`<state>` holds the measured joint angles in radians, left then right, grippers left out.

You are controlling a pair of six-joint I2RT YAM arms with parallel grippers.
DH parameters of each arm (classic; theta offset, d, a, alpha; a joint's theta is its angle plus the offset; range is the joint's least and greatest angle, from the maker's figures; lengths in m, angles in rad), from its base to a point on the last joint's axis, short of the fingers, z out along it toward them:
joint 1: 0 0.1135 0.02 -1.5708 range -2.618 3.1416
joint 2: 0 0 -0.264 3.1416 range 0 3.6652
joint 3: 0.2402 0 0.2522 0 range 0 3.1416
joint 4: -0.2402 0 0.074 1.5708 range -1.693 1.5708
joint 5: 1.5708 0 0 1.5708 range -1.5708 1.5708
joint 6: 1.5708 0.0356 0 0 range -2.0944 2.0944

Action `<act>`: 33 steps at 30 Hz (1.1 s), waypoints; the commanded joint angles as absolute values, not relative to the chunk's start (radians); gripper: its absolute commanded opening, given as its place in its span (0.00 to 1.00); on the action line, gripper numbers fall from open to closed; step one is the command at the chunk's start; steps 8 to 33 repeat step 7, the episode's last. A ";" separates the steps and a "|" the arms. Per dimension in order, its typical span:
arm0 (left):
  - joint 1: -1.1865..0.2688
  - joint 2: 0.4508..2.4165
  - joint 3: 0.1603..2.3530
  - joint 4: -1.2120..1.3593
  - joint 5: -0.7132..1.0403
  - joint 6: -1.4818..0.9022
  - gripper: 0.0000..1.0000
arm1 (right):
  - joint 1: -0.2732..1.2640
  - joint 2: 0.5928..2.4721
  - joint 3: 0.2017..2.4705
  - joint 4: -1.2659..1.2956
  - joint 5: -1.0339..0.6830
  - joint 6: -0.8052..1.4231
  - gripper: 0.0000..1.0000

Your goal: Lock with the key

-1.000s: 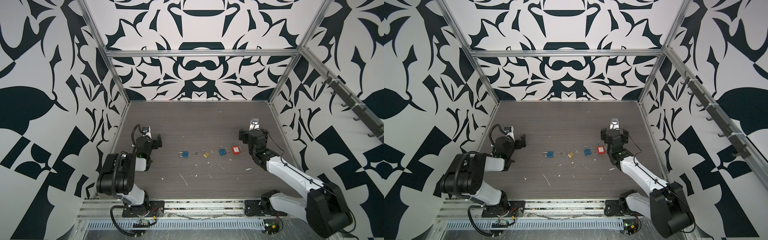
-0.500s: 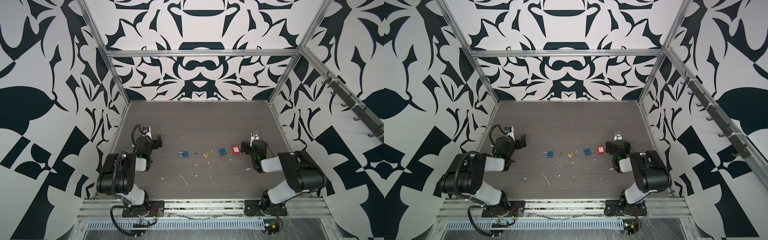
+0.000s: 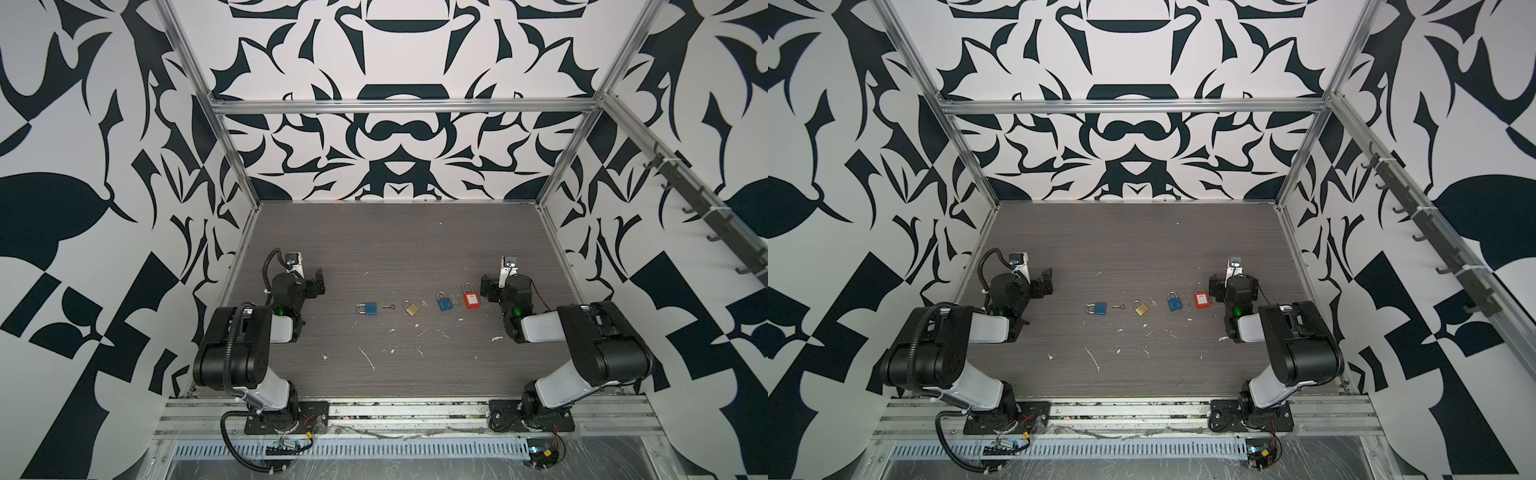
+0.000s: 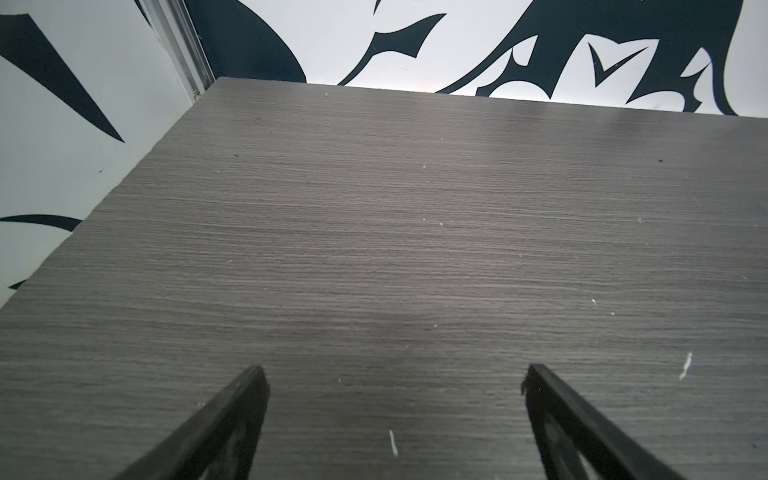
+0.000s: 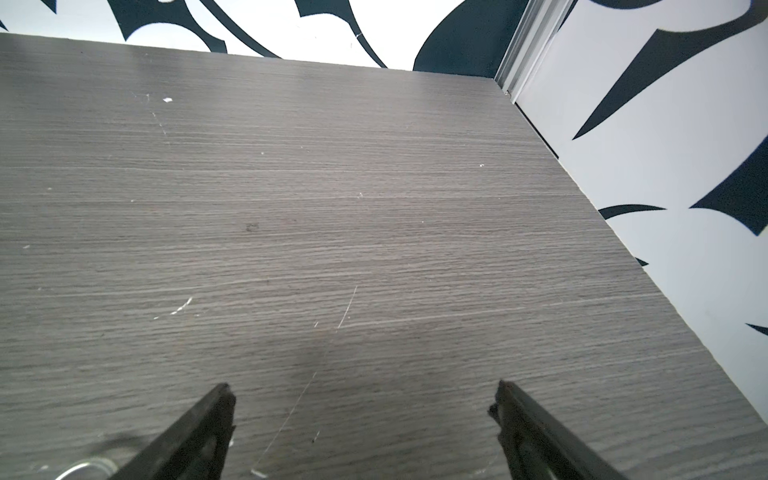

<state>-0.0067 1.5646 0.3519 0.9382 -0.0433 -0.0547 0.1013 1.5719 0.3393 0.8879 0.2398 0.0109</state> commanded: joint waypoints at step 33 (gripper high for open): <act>-0.016 1.580 0.399 0.884 -0.039 -0.027 0.99 | 0.100 1.557 0.354 0.919 0.234 0.004 1.00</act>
